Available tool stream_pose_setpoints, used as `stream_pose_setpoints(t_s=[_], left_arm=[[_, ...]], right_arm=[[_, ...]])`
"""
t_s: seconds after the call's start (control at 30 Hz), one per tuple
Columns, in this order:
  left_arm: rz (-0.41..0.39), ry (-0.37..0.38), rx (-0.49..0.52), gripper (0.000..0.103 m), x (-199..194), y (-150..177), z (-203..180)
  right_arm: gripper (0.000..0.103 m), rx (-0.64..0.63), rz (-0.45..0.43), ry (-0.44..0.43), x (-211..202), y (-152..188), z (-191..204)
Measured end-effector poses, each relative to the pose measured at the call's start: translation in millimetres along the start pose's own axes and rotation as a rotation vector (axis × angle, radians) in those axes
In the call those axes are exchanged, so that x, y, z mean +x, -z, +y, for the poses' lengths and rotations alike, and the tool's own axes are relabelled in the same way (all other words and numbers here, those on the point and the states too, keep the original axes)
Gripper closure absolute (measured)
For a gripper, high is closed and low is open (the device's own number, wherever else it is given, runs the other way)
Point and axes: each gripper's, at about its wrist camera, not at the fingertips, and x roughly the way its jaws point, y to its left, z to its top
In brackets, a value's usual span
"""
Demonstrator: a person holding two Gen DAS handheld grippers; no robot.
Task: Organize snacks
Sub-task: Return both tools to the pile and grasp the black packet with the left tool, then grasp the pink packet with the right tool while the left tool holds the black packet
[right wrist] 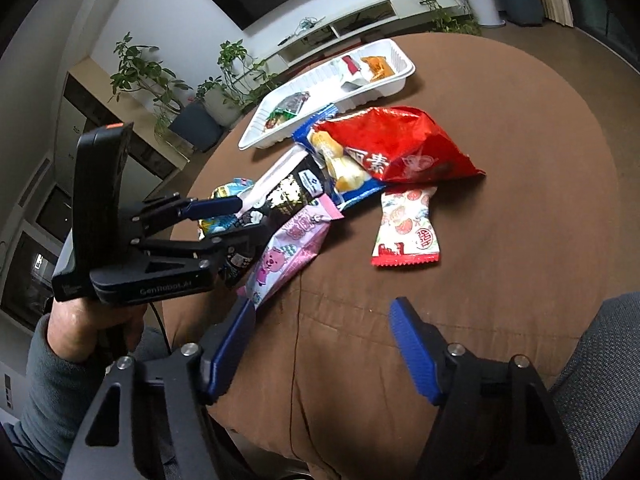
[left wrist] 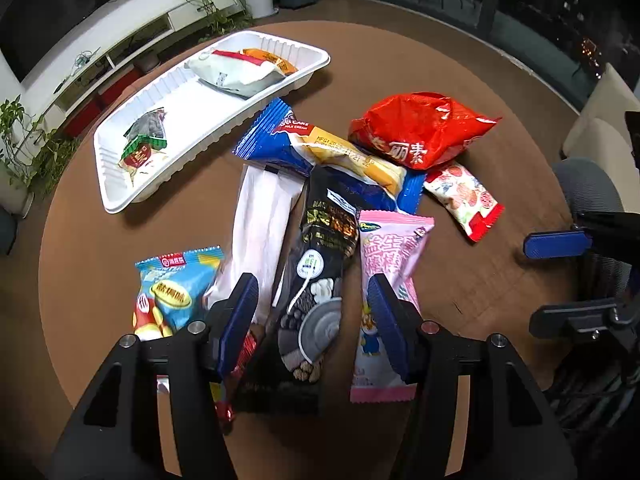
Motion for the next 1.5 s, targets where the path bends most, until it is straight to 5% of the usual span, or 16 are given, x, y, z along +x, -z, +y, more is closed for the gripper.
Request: stream_pose_setpoints(t_s=[0.23,0.3,0.47,0.77,1.5], left_arm=[[0.083,-0.028,0.011,0.048,22,-6,0],[0.097,-0.022,0.004,0.055,27,-5,-1],[0.086,-0.003,-0.031,0.067,28,-4,4],[0.068,0.001,-0.054,0.072,20,7,-4],[-0.069,0.095,-0.385,0.076,-24,94,6]], right_arm=[[0.03,-0.004,0.017,0.005,3,0,0],[0.03,-0.007,0.022,0.009,5,-1,1],[0.03,-0.029,0.03,0.013,9,-2,8],[0.03,-0.051,0.043,0.038,17,-6,13],[0.03,-0.221,0.146,0.158,69,-12,61]])
